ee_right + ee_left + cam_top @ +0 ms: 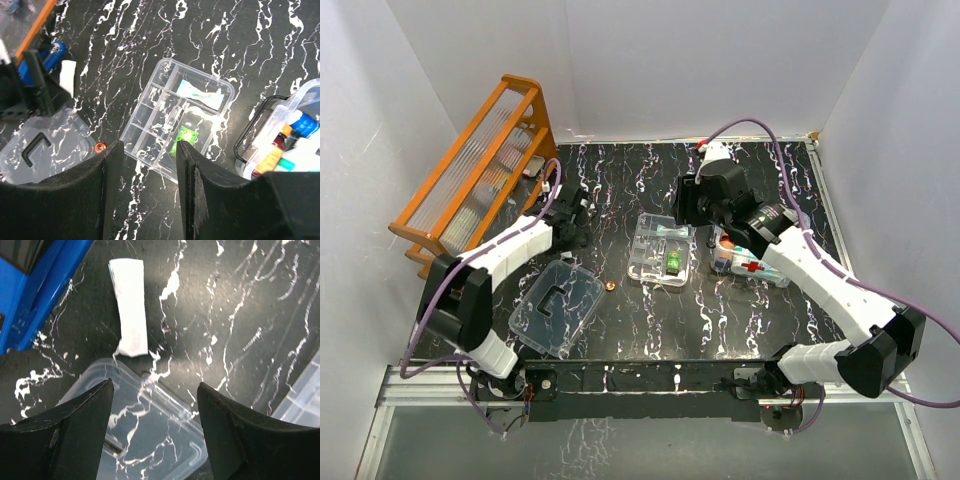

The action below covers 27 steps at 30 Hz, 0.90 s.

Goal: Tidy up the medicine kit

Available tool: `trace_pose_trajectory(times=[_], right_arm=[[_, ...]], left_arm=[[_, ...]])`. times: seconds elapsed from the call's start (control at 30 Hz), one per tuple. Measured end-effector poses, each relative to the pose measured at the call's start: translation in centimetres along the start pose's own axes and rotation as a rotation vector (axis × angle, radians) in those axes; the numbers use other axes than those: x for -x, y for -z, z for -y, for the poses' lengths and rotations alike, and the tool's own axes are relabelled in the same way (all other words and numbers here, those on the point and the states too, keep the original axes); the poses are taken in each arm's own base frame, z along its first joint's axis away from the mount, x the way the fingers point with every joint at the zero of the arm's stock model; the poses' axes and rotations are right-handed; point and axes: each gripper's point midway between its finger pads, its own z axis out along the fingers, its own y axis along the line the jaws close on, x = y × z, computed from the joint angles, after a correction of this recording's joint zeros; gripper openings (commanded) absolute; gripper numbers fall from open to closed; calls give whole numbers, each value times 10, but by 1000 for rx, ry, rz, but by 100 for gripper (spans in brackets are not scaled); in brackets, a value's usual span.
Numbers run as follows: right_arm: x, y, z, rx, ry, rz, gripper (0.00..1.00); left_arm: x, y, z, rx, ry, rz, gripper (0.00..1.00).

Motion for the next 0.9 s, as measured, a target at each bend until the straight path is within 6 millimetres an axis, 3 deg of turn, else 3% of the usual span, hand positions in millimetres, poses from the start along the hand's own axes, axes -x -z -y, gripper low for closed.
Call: trace_pose_trajectory(times=[0.27,0.7,0.9], right_arm=[[-5,12,-9,63,-34,-6,43],[-6,16,-15,102,-42,-12,39],[-8,21,-7,75,-45,17,38]], left_arm=[[6,-43,-17,23,13,-72,48],[8,-75,-12,-91,-62,-113,36],[10,-82,-10,-107,-108,-114,13]])
